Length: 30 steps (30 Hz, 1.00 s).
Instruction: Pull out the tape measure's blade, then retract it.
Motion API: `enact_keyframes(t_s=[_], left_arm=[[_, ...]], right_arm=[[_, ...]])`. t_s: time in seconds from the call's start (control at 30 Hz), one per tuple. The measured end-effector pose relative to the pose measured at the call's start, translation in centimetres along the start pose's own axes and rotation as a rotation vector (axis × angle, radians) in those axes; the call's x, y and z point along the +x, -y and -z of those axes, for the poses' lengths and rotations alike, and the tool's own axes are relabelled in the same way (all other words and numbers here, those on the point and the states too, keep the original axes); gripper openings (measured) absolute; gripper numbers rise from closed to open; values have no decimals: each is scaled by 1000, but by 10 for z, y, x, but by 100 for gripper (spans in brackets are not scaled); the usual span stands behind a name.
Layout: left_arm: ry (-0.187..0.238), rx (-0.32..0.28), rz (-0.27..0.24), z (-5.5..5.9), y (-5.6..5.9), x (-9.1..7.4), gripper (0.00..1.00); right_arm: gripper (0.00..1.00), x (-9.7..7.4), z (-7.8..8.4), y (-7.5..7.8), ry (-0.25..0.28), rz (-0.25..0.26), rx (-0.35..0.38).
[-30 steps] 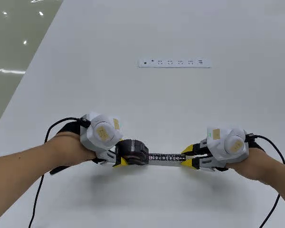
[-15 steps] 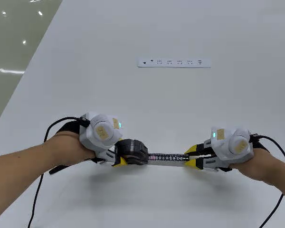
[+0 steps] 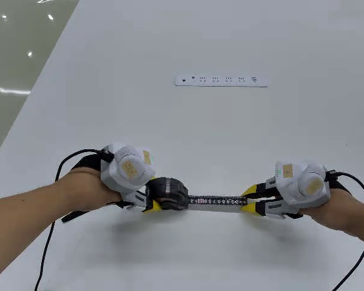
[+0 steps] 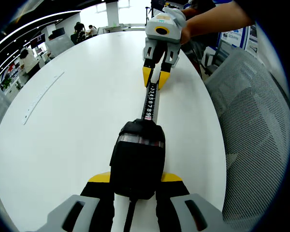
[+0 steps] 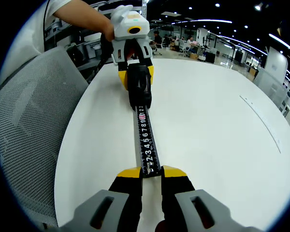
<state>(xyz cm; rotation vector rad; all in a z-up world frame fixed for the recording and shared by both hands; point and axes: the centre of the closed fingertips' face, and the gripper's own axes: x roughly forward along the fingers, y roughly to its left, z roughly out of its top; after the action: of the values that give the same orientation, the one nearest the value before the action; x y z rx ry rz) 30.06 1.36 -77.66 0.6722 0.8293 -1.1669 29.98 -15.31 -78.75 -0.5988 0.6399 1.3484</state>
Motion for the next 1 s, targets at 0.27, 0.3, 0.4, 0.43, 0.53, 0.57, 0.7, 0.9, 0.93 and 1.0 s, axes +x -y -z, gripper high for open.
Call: enact_keyframes(t_s=[0.27,0.3,0.4,0.43,0.53,0.57,0.7,0.9,0.93,1.0], left_arm=[[-2,-2,0,0,0,0,29],[-2,-2,0,0,0,0,29],[-2,-2,0,0,0,0,29],[-2,-1,0,0,0,0,29],[-3,-1,-1,0,0,0,29],[-3,-1,-1,0,0,0,29],[-3,-2,-2,0,0,0,29],[-5,1,0,-1,0,0,29],[-5,0,0,-1,0,0,29],[-4,1,0,-1,0,0,29]], right_arm=[[10,-7,6,3,-16,3,-12],[9,-8,6,3,-17,4,-13],[10,-10,8,4,-18,5,-11],[10,-11,10,4,-20,6,-9],[10,-13,12,4,-22,7,-5],[10,-13,12,4,-24,7,-4],[9,-16,16,5,-27,8,-2],[9,-19,20,5,-29,9,6],[9,-20,20,4,-29,10,7],[9,-20,21,5,-30,10,7]])
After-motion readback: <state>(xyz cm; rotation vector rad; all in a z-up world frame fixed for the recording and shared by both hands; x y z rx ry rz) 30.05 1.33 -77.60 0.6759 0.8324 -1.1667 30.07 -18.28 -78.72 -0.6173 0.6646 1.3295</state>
